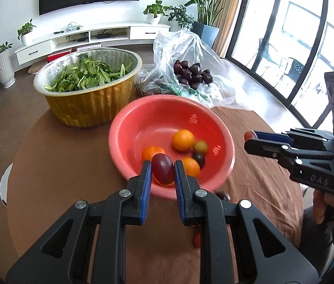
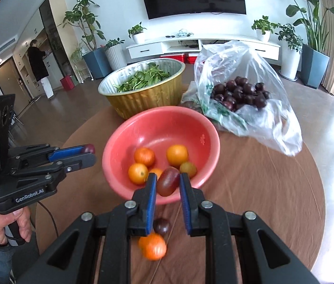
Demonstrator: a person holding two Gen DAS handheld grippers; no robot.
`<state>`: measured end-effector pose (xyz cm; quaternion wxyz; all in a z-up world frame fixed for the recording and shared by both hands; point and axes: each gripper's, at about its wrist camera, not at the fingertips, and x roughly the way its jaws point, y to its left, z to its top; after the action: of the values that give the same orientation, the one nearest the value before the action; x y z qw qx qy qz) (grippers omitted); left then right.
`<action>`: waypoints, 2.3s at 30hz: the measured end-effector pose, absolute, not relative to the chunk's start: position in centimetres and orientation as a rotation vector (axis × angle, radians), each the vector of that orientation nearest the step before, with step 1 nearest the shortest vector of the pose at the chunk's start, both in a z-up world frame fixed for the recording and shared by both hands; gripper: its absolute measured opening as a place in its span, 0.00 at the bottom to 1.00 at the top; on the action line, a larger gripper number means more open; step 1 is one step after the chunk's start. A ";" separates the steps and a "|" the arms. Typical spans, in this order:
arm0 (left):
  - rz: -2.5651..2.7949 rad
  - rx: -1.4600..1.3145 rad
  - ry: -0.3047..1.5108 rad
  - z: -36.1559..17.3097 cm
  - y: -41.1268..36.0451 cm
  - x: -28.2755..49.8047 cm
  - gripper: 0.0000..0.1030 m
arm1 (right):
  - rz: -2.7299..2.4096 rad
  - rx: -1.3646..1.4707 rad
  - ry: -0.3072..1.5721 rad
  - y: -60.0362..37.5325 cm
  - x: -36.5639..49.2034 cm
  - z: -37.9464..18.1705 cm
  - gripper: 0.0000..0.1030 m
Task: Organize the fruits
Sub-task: 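Carry the grape and plum to the red bowl and release them inside, then grasp a red tomato with the left tool while the right tool grasps a tangerine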
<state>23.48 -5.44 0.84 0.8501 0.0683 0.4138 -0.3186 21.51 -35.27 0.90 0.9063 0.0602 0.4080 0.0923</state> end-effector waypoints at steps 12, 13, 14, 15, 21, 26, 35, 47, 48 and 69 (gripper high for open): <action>-0.696 0.184 0.950 -3.9 -9.7 30.6 0.17 | 0.237 0.056 0.931 -33.0 27.6 -2.7 0.21; -0.696 0.183 0.953 -4.2 -9.8 30.9 0.17 | 0.239 0.056 0.939 -33.0 27.9 -3.1 0.21; -0.697 0.184 0.955 -4.4 -9.8 31.0 0.17 | 0.241 0.055 0.944 -33.0 28.0 -3.4 0.21; -0.696 0.187 0.955 -4.5 -9.9 31.2 0.17 | 0.241 0.054 0.947 -32.9 28.2 -3.6 0.21; -0.697 0.217 0.959 -5.3 -10.9 31.5 0.17 | 0.235 0.036 0.966 -32.6 28.7 -4.7 0.21; -0.685 0.234 0.964 -6.2 -11.3 31.9 0.17 | 0.232 0.019 0.978 -32.1 29.0 -5.4 0.21; -0.660 0.230 0.965 -6.3 -11.0 32.2 0.18 | 0.223 0.010 0.981 -32.1 29.2 -5.6 0.21; -0.656 0.241 0.968 -6.2 -11.2 31.9 0.30 | 0.207 0.016 0.981 -32.5 29.0 -5.4 0.34; -0.656 0.246 0.957 -6.1 -11.3 31.7 0.40 | 0.204 0.014 0.979 -32.6 28.9 -5.3 0.36; -0.613 0.161 0.736 0.3 -4.1 20.5 1.00 | 0.203 0.204 0.833 -36.5 17.8 -0.8 0.61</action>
<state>20.55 -4.11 0.28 0.8844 0.0772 0.3538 -0.2945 17.79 -36.49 -0.83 0.9044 0.0989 0.4032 0.0985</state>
